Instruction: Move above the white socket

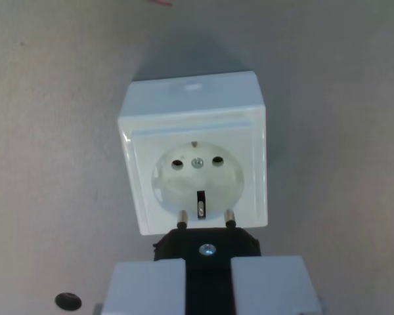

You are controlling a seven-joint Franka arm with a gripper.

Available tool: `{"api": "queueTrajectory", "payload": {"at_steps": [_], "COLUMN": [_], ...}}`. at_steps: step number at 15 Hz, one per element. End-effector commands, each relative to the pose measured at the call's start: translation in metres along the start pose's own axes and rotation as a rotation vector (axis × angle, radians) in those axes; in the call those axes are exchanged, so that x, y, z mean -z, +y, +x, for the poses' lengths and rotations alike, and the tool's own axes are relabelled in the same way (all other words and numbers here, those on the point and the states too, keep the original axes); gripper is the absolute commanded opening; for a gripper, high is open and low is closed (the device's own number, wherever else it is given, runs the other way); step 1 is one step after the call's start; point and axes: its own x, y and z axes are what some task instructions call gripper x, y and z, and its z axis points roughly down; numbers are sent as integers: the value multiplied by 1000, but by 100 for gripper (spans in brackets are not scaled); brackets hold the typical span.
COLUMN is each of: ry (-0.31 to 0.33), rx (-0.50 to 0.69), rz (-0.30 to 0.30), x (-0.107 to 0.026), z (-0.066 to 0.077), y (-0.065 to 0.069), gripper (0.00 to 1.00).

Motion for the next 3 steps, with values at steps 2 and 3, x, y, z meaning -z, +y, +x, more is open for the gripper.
{"api": "queueTrajectory", "payload": {"at_steps": [2, 3], "ry": [96, 96], "rx": [55, 53], "rz": [-46, -46], "x": [-9, -10], "z": [-3, -3], "y": [-4, -4], "gripper": [0, 0]}}
